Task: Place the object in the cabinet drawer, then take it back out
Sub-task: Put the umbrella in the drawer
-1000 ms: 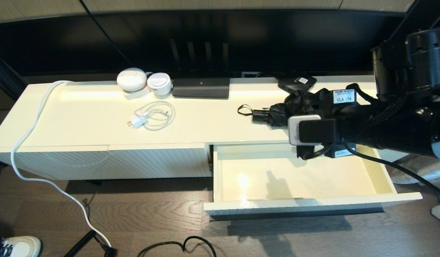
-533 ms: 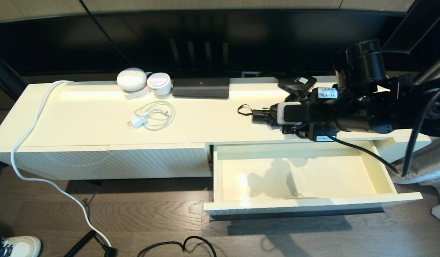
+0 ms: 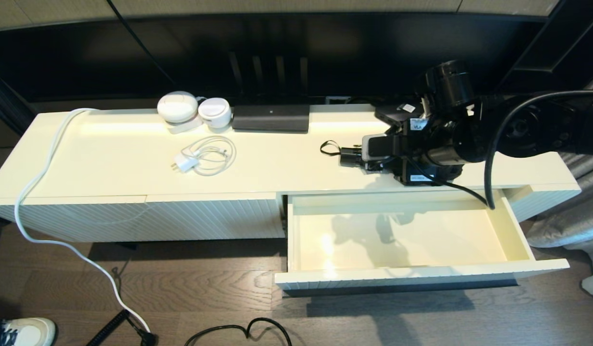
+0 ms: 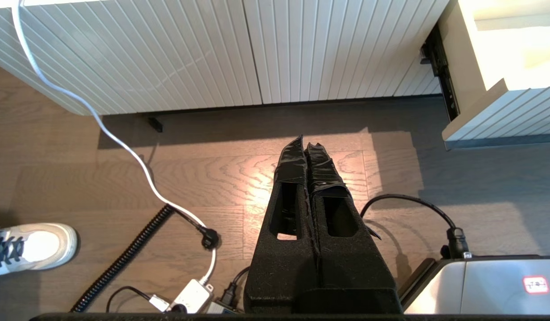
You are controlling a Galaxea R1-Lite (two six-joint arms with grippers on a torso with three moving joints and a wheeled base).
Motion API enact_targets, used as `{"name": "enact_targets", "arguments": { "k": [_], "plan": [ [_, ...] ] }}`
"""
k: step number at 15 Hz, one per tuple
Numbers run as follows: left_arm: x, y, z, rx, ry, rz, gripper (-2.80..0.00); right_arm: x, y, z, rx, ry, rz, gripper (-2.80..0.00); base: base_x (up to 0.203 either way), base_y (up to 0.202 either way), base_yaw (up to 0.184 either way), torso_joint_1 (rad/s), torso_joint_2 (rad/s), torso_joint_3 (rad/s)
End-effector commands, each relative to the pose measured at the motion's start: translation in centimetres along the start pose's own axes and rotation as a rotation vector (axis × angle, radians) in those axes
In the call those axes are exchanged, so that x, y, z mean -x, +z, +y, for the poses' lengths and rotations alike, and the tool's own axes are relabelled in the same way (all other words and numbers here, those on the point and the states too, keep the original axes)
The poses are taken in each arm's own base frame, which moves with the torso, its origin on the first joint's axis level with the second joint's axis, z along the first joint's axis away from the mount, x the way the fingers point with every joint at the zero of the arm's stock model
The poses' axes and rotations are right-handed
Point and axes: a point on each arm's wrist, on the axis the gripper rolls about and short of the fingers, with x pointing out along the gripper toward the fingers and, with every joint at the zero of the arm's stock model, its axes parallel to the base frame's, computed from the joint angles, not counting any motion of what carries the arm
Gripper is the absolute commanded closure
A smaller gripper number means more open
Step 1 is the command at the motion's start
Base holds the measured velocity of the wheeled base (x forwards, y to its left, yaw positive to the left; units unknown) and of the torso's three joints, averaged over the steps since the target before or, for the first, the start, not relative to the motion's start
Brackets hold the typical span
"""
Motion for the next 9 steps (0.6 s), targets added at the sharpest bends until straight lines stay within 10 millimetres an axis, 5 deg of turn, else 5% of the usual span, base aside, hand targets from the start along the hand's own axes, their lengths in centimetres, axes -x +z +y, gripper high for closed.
{"name": "enact_targets", "arguments": {
  "k": [1,9],
  "plan": [
    [0.0,0.0,0.0,-0.001,-0.001,-0.002,0.0,-1.7,0.4,0.1,0.006,0.008,0.005,-2.8,0.0,0.0,0.0,0.0,0.0,0.0],
    [0.0,0.0,0.0,-0.001,0.0,0.0,0.0,-4.8,0.5,-0.7,-0.009,-0.023,0.023,-2.8,0.0,0.0,0.0,0.0,0.0,0.0]
  ]
}}
